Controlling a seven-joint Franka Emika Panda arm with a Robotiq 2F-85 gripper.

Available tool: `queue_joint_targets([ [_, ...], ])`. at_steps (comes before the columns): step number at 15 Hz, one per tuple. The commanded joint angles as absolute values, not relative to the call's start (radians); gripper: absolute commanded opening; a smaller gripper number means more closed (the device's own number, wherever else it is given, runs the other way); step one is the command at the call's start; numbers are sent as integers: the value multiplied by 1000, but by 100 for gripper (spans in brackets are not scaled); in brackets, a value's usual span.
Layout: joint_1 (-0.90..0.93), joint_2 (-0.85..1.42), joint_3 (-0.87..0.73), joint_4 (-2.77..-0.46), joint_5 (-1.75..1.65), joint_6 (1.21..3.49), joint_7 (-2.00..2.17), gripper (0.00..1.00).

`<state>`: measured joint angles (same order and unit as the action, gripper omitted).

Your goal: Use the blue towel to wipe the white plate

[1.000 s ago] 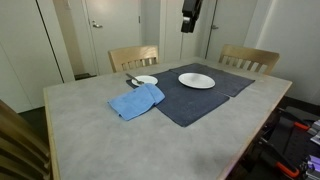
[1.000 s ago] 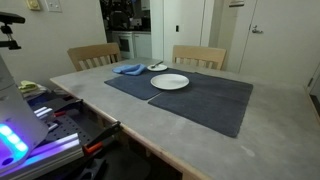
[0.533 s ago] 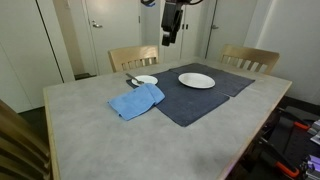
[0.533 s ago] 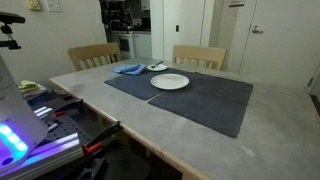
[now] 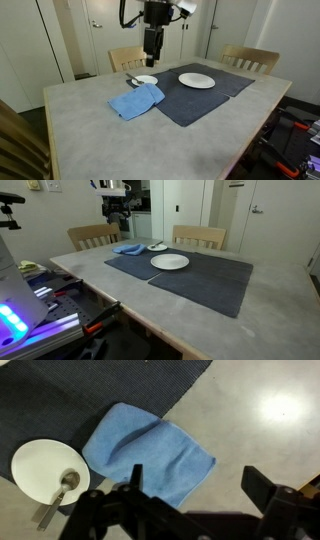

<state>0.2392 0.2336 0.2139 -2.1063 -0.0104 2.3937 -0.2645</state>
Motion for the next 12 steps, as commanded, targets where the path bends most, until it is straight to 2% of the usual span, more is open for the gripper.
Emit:
queue_joint_targets([
  [1,231,257,231,-2091,-15,2388,-259,100],
  [6,234,300,236,-2061,-16,2387,-256,100],
  [12,196,364,272,-1990,7,2412,-498,100],
])
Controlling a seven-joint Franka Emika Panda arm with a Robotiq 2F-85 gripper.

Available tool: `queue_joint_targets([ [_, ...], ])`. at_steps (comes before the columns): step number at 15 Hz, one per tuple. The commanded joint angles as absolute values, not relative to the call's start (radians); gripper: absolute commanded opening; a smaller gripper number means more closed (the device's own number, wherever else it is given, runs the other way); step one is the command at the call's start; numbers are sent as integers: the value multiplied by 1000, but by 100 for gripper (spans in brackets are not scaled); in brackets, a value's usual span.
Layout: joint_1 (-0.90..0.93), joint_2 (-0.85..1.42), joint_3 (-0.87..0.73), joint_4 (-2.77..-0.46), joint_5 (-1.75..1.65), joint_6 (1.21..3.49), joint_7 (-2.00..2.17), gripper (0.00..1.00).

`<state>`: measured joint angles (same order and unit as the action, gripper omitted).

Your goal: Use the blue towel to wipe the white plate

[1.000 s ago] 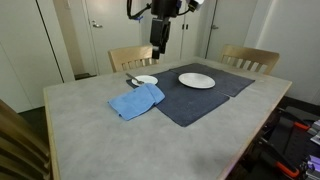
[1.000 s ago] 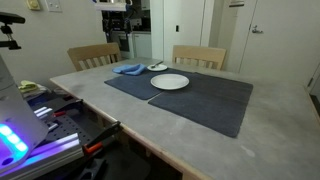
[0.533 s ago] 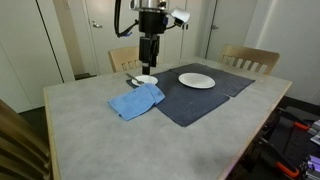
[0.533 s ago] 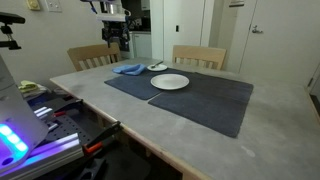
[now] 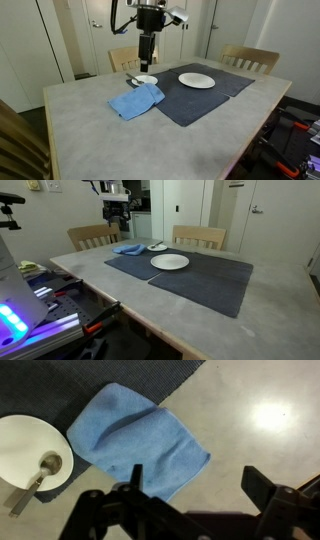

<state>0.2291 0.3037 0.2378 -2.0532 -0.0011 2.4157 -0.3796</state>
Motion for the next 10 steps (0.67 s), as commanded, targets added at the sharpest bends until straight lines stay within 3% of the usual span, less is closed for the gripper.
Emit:
queue_joint_targets([
  [1,194,389,280,-1961,2,2397,-541,100],
  [10,232,612,291,-1785,-94,2339,-637,100],
])
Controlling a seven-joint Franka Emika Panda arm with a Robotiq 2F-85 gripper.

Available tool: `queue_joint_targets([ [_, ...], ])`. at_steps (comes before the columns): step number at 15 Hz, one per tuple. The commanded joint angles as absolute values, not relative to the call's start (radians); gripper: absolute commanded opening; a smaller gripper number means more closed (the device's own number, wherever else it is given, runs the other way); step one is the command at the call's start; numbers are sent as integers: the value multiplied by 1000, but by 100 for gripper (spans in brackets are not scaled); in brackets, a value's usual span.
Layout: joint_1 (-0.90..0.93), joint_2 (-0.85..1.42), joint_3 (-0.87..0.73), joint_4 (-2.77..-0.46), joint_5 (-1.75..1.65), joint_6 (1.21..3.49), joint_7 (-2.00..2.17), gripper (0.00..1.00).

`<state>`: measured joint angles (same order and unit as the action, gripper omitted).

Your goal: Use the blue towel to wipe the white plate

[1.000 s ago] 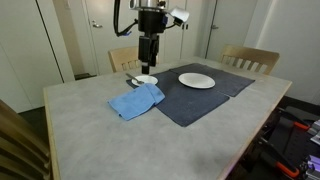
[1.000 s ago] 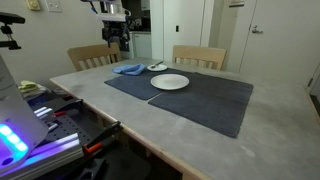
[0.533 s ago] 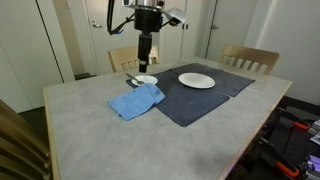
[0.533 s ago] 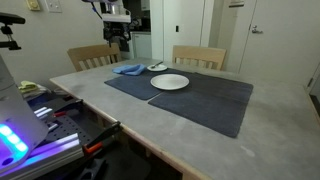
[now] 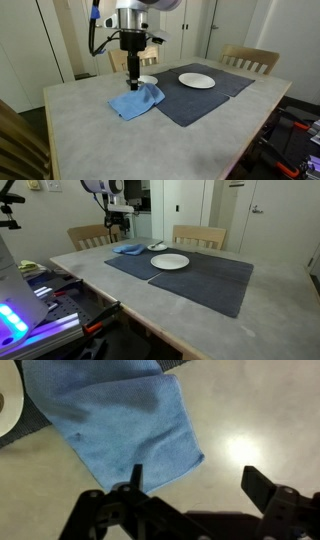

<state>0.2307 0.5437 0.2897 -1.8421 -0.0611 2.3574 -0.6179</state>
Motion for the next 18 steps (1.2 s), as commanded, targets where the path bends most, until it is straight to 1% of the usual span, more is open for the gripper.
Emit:
queue_joint_targets([
  [1,236,633,286,-1782,-111,2353,-632,100],
  [6,235,731,290,-1731,-145,2396,-629,100],
  [7,226,692,298,-1771,-133,2373,-613,100],
  [10,226,704,298,-1767,-134,2377,-610,100],
  [18,281,728,246,-1770,-239,2544,-507,100],
])
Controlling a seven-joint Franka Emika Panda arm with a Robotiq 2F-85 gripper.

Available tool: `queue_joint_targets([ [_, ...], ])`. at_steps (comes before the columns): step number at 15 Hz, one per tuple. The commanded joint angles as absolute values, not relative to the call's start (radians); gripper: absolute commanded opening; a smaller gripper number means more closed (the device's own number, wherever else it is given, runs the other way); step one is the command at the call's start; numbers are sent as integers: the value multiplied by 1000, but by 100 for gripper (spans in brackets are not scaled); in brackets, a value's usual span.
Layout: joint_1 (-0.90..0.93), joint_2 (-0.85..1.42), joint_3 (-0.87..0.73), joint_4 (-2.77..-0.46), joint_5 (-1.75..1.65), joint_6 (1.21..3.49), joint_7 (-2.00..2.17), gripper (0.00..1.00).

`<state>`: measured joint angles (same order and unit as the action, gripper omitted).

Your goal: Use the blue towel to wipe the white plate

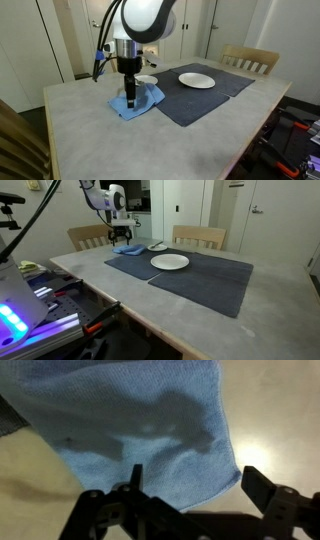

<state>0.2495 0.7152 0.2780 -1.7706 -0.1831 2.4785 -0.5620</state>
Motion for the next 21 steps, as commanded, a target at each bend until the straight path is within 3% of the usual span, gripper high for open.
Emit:
queue_joint_targets([
  [1,287,735,241,-1766,-256,2550,-490,100],
  [14,318,820,220,-1734,-295,2549,-404,100],
  [15,319,820,221,-1735,-296,2547,-399,83],
  [16,319,819,221,-1734,-296,2545,-393,74],
  [21,313,807,214,-1721,-289,2515,-370,38],
])
